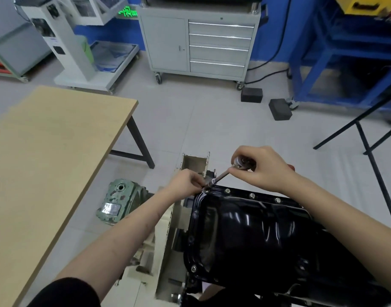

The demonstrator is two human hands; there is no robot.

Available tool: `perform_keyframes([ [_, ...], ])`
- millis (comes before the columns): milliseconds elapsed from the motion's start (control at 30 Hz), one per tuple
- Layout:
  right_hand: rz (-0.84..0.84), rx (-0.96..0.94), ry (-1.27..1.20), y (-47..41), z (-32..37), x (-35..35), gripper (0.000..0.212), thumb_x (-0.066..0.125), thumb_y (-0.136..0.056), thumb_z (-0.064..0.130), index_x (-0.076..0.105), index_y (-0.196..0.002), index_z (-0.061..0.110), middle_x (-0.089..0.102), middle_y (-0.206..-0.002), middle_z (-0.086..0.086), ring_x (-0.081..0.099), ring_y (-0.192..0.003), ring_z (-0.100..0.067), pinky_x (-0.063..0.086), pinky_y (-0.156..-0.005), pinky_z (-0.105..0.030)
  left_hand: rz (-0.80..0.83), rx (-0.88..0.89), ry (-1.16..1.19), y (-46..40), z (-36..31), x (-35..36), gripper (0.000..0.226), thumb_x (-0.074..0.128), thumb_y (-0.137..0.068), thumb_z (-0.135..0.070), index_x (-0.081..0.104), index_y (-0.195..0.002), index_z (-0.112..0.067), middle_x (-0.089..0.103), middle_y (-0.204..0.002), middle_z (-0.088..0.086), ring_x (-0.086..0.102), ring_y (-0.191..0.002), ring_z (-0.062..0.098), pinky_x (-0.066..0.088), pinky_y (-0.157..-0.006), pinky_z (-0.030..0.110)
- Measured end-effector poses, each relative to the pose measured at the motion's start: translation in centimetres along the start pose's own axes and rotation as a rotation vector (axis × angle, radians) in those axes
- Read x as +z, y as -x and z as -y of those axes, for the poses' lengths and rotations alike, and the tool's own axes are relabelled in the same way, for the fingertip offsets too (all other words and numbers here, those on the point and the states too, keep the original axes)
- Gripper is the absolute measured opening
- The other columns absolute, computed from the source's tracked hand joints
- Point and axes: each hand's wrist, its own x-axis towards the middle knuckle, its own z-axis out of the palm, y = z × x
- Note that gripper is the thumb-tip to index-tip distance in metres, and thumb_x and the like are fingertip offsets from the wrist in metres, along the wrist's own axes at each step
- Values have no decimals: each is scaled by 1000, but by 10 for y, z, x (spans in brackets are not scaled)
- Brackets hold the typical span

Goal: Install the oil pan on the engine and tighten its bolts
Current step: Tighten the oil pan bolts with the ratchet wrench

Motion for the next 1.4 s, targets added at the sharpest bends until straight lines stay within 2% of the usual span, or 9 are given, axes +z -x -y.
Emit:
perform_keyframes([
  [100, 51, -12, 113, 1, 7, -1, 13, 67, -78, 27, 57, -74, 19, 45, -54, 15, 44, -51, 0, 33, -56, -25, 25, -21, 29, -1, 3, -1, 11, 64, -77, 2, 68, -87, 1, 64, -69, 4, 57, -58, 4, 52, -77, 30],
  [267, 149, -94, 243, -2, 21, 0, 14, 62, -83, 32, 58, -84, 19, 46, -63, 15, 42, -58, -5, 30, -59, -24, 8, -7, 67, -1, 9, 1, 12, 64, -78, 4, 69, -87, 0, 63, -67, 2, 58, -62, 5, 53, -80, 36],
  [400, 270, -240, 427, -10, 34, -4, 16, 54, -87, 34, 52, -86, 19, 50, -74, 11, 55, -77, -17, 34, -60, -28, 6, 71, 15, 4, 7, 2, 13, 63, -79, 0, 69, -91, -1, 70, -90, 15, 59, -72, 11, 49, -78, 25],
  [567, 459, -567, 671, -26, 57, 3, 9, 46, -92, 29, 44, -87, 22, 58, -94, 4, 51, -93, -18, 22, -72, -24, -40, 302, -66, 25, 3, 2, 21, 66, -80, -13, 65, -100, -14, 60, -89, -19, 53, -86, 4, 37, -71, 2],
  [700, 486, -694, 793, -32, 69, 13, 12, 43, -91, 25, 51, -97, 17, 58, -98, 4, 47, -94, -16, 15, -71, -24, -222, 391, -142, 37, -3, 10, 23, 62, -86, -19, 63, -95, 2, 65, -88, 18, 61, -87, 30, 47, -70, 35],
  [867, 530, -610, 792, -37, 73, -2, 22, 49, -90, 29, 52, -108, 18, 58, -105, 3, 49, -103, -17, 28, -88, -27, -205, 408, -201, 32, -5, 9, 22, 58, -89, -20, 64, -94, 0, 68, -89, 17, 61, -87, 32, 38, -66, 26],
  [1067, 532, -375, 883, -34, 77, -6, 38, 48, -91, 45, 56, -109, 13, 62, -104, -7, 58, -96, -27, 36, -64, -31, -210, 281, -154, 32, -12, 12, 27, 59, -88, -22, 61, -70, -2, 48, -50, 0, 45, -56, 23, 19, -50, 24],
  [1233, 527, -333, 876, -39, 81, -5, 40, 47, -90, 51, 57, -107, 17, 61, -101, -6, 53, -82, -23, 33, -61, -28, -290, 249, -119, 36, -20, 12, 30, 60, -85, -33, 48, -59, -26, 47, -53, -12, 53, -58, 4, 34, -51, 15],
  [1400, 684, -360, 829, -46, 87, -9, 28, 53, -89, 38, 58, -102, 13, 61, -93, -4, 48, -73, -20, 36, -61, -28, -303, 261, -178, 43, -25, 8, 43, 52, -91, -18, 31, -54, -10, 44, -48, 14, 36, -46, 27, 13, -50, 29],
])
